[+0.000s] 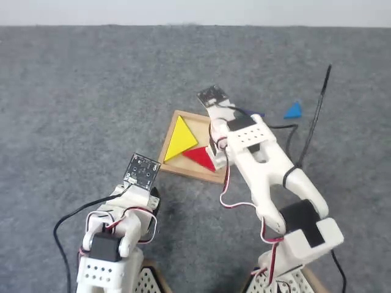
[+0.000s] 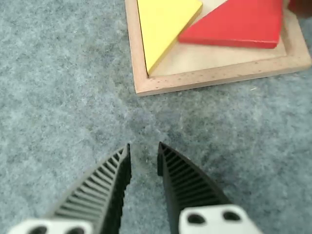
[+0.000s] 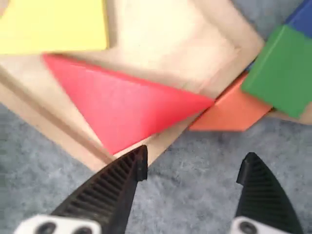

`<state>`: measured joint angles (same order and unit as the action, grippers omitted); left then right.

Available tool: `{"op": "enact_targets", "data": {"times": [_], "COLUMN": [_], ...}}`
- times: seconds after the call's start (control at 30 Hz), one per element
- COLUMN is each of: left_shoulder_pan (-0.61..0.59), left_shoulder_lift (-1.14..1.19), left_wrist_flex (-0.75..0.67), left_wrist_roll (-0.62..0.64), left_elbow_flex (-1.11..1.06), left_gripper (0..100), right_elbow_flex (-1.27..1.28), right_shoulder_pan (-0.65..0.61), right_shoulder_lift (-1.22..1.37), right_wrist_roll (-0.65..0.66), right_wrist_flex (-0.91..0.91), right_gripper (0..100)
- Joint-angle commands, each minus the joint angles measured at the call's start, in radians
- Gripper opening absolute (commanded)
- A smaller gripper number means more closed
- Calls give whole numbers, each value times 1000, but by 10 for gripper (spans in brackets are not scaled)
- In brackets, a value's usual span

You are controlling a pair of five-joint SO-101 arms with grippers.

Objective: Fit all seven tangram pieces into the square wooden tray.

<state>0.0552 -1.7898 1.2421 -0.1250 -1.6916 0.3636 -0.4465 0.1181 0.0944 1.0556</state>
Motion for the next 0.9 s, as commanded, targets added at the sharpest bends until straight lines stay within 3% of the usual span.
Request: {"op": "enact_targets", "data": {"times": [0.0, 0.33, 0.87], "left_shoulder_pan": [2, 2, 2], "left_shoulder_lift": [-2, -2, -2], "left_wrist_flex": [5, 5, 5], "left_wrist_roll": [6, 6, 6], "left_elbow_flex": [7, 7, 7], "left_gripper": [88, 88, 88], "right_elbow_flex": [-74, -141, -184], "right_shoulder_pan": [7, 18, -13], "right_shoulder_lift": [1, 2, 134], "right_wrist_roll": [-14, -12, 52], "right_wrist_flex": [19, 10, -209], "right_gripper": [299, 302, 303]}}
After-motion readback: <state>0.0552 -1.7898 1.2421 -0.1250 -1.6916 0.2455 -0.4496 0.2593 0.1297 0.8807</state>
